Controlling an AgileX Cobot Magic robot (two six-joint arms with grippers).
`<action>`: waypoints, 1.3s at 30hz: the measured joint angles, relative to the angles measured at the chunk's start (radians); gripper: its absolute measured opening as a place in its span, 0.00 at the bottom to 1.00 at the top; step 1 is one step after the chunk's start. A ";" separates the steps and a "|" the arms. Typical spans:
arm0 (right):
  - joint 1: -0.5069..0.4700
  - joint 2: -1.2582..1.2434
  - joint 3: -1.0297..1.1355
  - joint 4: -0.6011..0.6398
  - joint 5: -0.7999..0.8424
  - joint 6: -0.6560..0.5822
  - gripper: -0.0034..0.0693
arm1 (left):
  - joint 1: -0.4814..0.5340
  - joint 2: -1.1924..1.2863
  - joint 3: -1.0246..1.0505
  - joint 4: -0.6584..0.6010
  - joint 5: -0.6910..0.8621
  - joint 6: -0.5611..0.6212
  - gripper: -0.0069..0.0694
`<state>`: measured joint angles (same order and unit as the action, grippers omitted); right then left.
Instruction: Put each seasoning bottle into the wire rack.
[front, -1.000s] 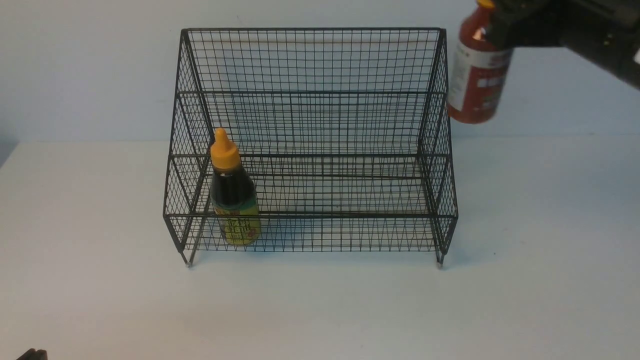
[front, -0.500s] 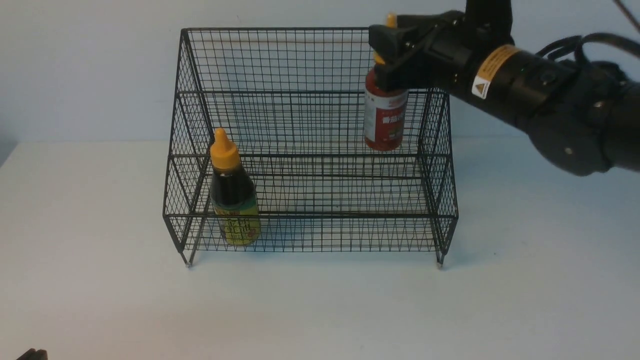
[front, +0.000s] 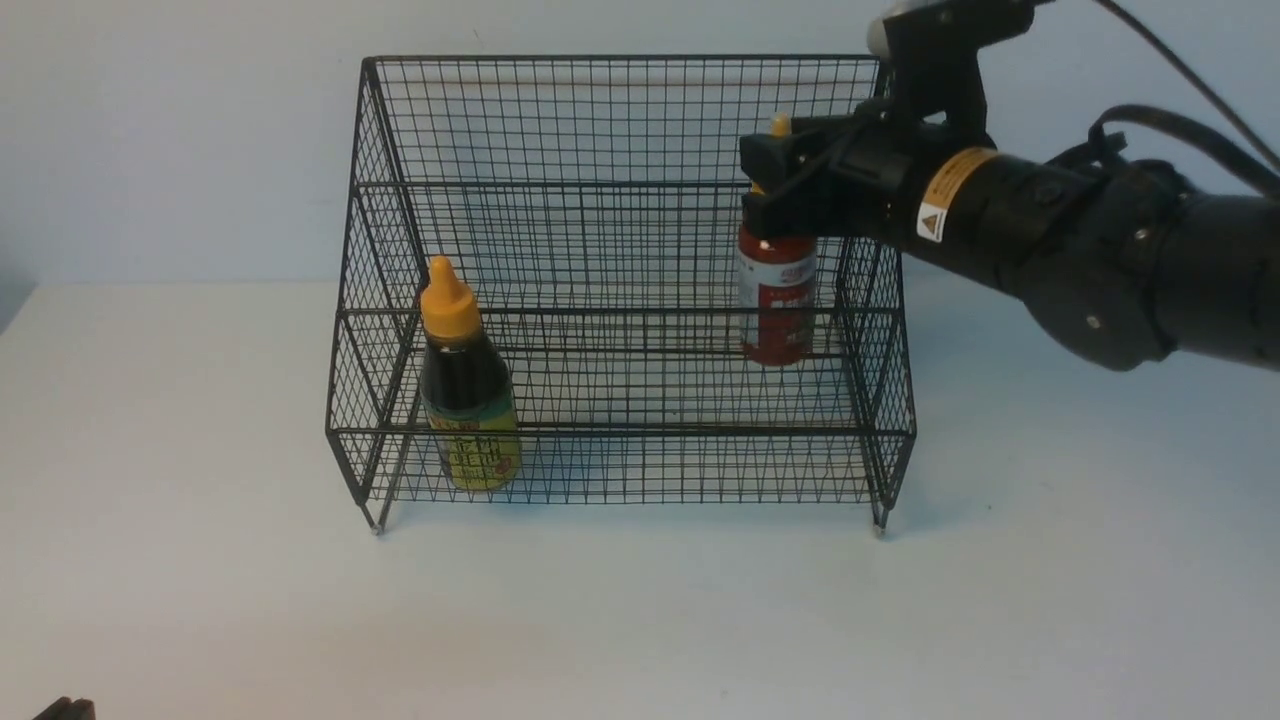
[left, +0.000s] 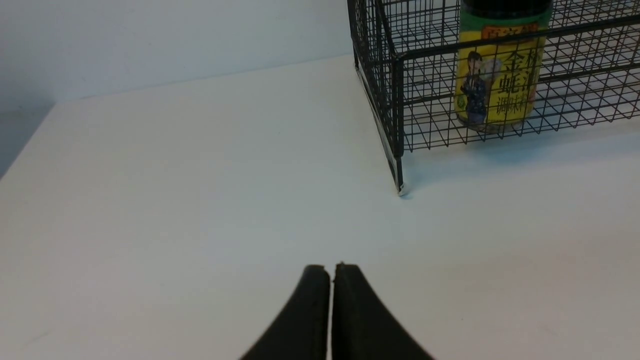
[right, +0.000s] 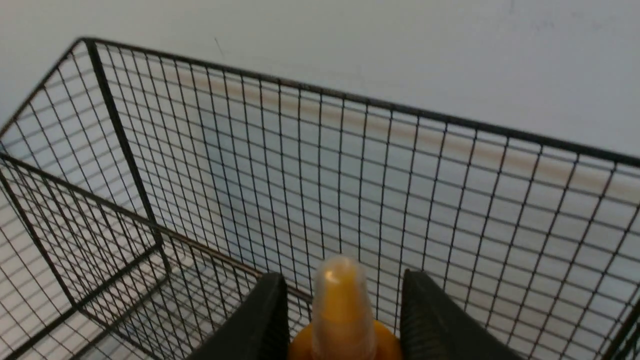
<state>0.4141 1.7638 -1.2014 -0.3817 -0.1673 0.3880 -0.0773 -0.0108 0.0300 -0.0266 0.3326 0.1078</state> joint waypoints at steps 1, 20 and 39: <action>0.000 0.008 0.000 0.000 0.011 0.002 0.42 | 0.000 0.000 0.000 0.000 0.000 0.000 0.08; 0.000 0.069 -0.005 0.001 0.036 0.086 0.46 | 0.000 0.000 0.000 0.000 0.000 0.000 0.08; 0.051 -0.569 -0.005 0.024 0.778 0.057 0.45 | 0.000 0.000 0.000 0.000 0.000 0.000 0.08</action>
<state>0.4648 1.1943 -1.2061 -0.3575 0.6104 0.4450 -0.0773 -0.0108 0.0300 -0.0266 0.3326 0.1078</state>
